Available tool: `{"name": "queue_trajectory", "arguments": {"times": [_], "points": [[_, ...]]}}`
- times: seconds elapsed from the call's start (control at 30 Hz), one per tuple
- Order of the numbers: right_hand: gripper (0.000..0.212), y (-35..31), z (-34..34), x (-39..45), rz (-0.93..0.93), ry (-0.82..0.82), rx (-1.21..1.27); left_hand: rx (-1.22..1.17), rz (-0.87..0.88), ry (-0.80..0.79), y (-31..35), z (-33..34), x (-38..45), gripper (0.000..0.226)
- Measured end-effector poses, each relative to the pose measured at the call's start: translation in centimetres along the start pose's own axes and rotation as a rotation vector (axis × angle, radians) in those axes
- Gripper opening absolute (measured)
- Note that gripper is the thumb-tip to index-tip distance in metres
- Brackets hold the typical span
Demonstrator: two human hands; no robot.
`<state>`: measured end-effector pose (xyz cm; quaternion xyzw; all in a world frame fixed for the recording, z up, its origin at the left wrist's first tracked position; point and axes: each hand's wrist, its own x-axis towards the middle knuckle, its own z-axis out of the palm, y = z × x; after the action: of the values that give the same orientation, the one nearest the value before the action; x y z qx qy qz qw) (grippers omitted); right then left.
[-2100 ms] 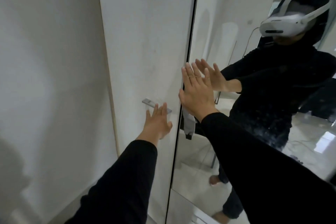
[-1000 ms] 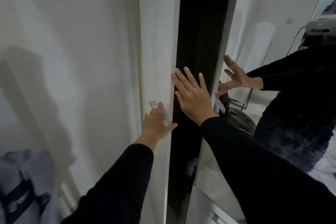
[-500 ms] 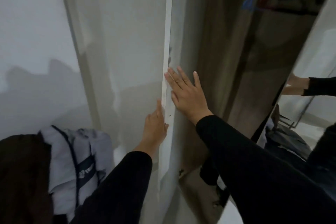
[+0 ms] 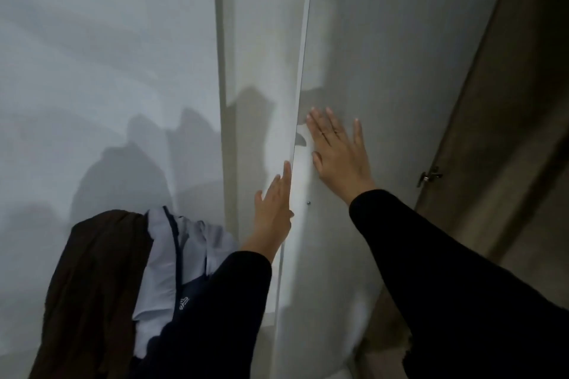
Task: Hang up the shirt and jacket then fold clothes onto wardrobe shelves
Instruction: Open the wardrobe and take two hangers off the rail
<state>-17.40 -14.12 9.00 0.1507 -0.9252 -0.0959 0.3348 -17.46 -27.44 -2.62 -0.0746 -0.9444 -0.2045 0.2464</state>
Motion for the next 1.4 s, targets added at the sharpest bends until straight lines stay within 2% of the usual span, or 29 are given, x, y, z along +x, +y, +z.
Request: {"name": "queue_trajectory", "arguments": {"times": [0.13, 0.37, 0.53, 0.63, 0.67, 0.77, 0.83, 1.0, 1.1, 1.4], "points": [[0.062, -0.5, 1.8, 3.1, -0.043, -0.035, 0.067, -0.010, -0.076, -0.028, -1.0, 0.3, 2.9, 0.101], [0.062, -0.5, 4.9, 6.8, -0.070, -0.094, 0.146, -0.098, -0.212, -0.135, -1.5, 1.0, 6.7, 0.100], [0.063, -0.2, 6.3, 7.7, -0.087, -0.079, 0.234, -0.116, -0.250, -0.151, -1.8, 1.6, 8.2, 0.101], [0.089, -0.3, 6.0, 7.9, -0.101, -0.112, 0.282, -0.090, -0.268, -0.178, -1.9, 1.5, 8.4, 0.099], [0.091, -0.4, 6.0, 8.1, -0.098, -0.128, 0.285, -0.085, -0.270, -0.189, -1.9, 1.4, 8.3, 0.099], [0.069, -0.3, 6.3, 8.5, -0.082, -0.159, 0.218, -0.082, -0.267, -0.230, -2.0, 1.1, 8.2, 0.097], [0.069, -0.3, 6.2, 8.3, -0.080, -0.175, 0.203, -0.073, -0.263, -0.256, -2.1, 0.9, 8.1, 0.097], [0.065, -0.3, 5.2, 7.0, -0.006, -0.263, 0.232, -0.025, -0.176, -0.323, -2.2, -0.4, 7.5, 0.093], [0.064, 0.1, 3.6, 5.8, 0.071, -0.274, 0.228, 0.002, -0.097, -0.300, -1.6, -1.5, 7.3, 0.091], [0.063, 3.5, -3.4, 1.9, 0.279, -0.166, 0.083, 0.021, 0.146, -0.264, 3.9, -4.1, 8.5, 0.084]]}}
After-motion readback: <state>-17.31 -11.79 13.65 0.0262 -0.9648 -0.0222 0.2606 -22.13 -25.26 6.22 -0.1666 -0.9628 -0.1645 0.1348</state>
